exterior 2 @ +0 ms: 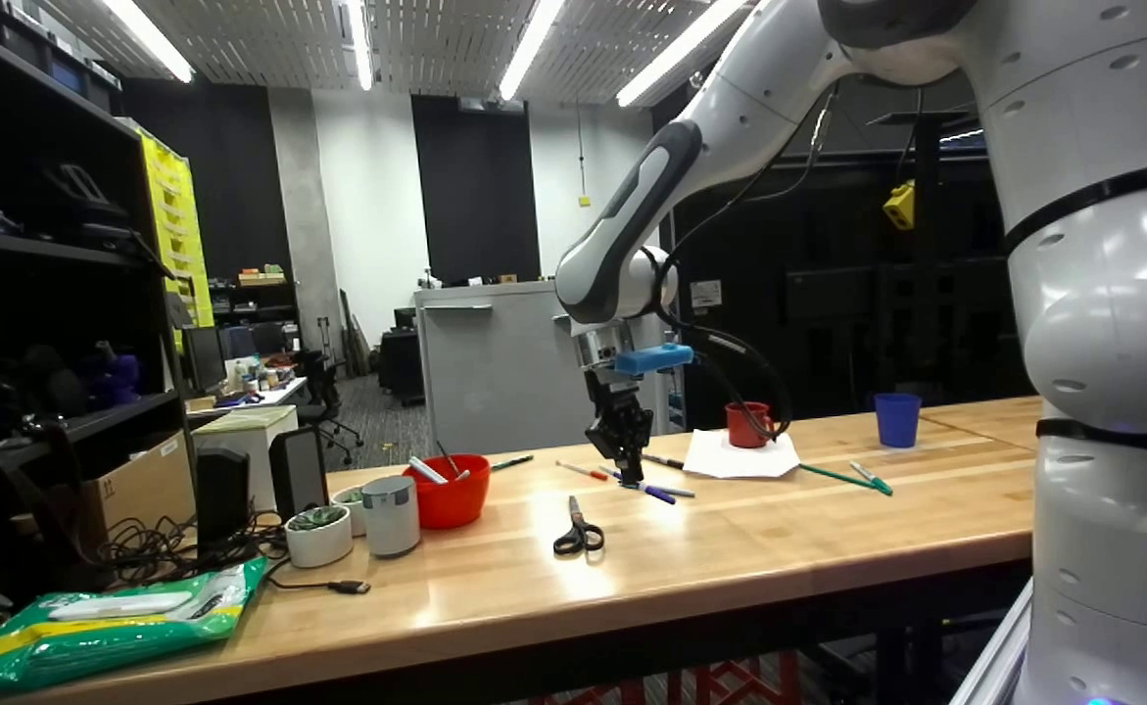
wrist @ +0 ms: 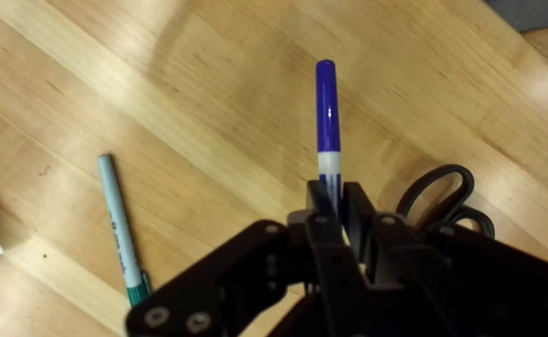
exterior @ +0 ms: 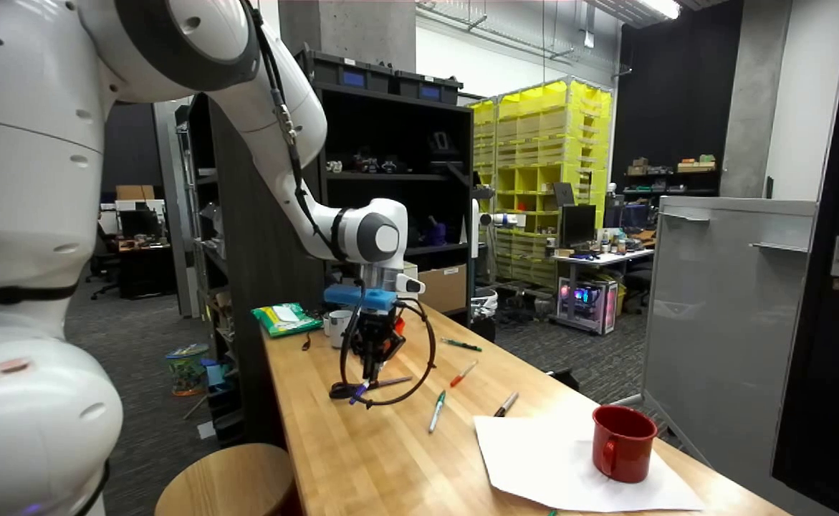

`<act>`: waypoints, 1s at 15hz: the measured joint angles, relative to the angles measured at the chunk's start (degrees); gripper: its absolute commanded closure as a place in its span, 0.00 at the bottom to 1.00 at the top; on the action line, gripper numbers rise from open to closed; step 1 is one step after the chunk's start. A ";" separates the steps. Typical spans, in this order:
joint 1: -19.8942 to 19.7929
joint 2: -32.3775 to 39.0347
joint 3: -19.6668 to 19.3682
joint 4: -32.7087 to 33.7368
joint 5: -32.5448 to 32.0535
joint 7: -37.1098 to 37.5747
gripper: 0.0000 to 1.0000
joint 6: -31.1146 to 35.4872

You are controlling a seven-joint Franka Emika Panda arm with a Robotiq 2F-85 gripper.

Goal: Remove one marker from the left red cup, then move it to the left

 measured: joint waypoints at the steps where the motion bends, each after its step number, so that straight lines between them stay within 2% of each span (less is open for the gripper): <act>1: -0.02 0.46 -0.13 -0.35 0.08 0.00 0.97 0.05; 9: -1.06 2.87 -0.86 -3.45 0.55 -0.10 0.97 2.48; 10: -1.20 3.02 -0.88 -3.79 0.70 -0.13 0.62 2.96; 12: -1.37 3.22 -0.93 -4.27 1.12 -0.15 0.58 3.65; 15: -1.49 3.27 -0.94 -4.65 1.20 -0.15 0.40 4.49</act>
